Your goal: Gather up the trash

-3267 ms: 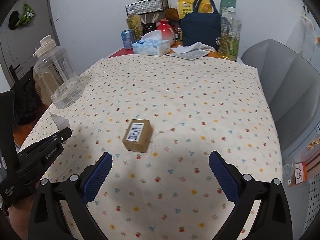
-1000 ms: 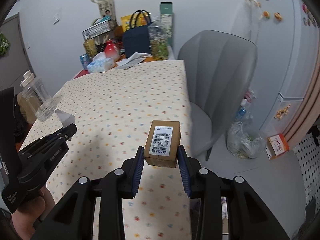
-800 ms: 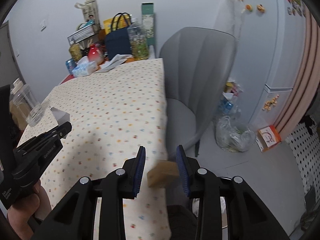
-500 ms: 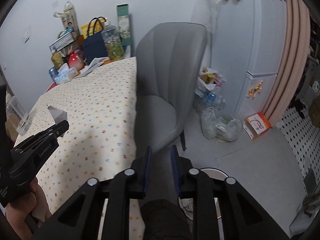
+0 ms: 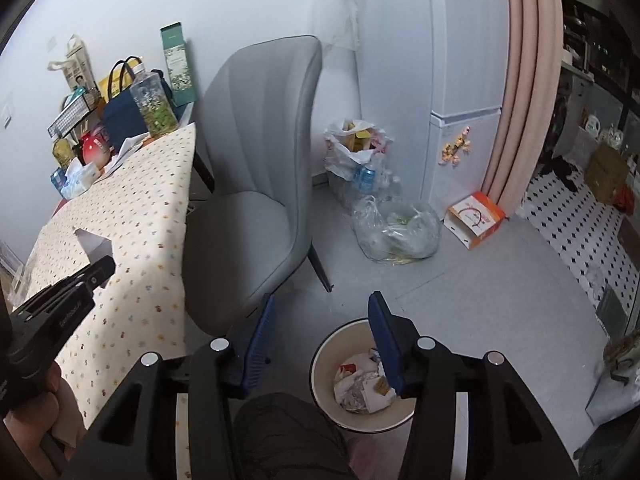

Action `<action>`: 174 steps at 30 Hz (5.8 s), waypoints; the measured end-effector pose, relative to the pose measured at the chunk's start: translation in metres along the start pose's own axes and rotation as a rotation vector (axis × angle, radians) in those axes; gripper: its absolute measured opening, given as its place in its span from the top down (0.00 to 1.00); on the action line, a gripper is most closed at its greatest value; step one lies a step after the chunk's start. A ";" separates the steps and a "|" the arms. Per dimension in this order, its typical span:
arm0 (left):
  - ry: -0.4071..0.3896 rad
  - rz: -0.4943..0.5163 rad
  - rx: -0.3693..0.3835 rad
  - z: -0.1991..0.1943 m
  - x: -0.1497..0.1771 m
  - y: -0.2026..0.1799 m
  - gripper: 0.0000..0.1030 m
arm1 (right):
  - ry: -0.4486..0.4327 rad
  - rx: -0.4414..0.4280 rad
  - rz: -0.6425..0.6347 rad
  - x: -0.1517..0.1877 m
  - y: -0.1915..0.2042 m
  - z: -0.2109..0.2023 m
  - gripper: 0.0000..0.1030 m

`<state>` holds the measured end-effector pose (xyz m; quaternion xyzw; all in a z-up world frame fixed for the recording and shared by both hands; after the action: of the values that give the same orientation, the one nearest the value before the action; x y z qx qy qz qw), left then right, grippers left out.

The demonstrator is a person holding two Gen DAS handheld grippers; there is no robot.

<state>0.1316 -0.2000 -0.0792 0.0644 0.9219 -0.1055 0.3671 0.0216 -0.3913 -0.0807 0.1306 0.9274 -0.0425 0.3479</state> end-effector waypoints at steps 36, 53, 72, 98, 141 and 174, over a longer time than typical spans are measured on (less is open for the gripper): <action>0.169 0.262 0.239 0.025 0.069 -0.184 0.86 | -0.008 0.233 0.212 0.057 -0.151 -0.029 0.08; 0.134 0.241 0.237 0.018 0.060 -0.171 0.46 | -0.012 0.220 0.210 0.053 -0.153 -0.026 0.08; -0.065 0.074 0.098 -0.043 0.012 -0.058 0.06 | -0.083 0.110 0.052 0.018 -0.049 -0.045 0.08; -0.209 -0.078 0.006 -0.134 0.016 0.061 0.06 | -0.189 0.041 -0.120 0.021 0.060 -0.118 0.08; -0.278 -0.121 -0.072 -0.179 0.032 0.126 0.06 | -0.253 0.000 -0.201 0.033 0.120 -0.146 0.08; -0.263 -0.135 -0.074 -0.172 0.035 0.120 0.06 | -0.258 0.008 -0.192 0.035 0.115 -0.145 0.08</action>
<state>0.0153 -0.0406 0.0007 -0.0256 0.8715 -0.1033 0.4787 -0.0647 -0.2487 0.0068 0.0362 0.8830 -0.0957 0.4581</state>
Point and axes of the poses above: each gripper's, at about its wrist camera, not at the fingertips, and z roughly the way its jaws point, y to its left, x to its underside, the point moved 4 cm from there along z, roughly the way its jaws point, and after that the axes turned 11 degrees about -z, right-handed, at the moved point
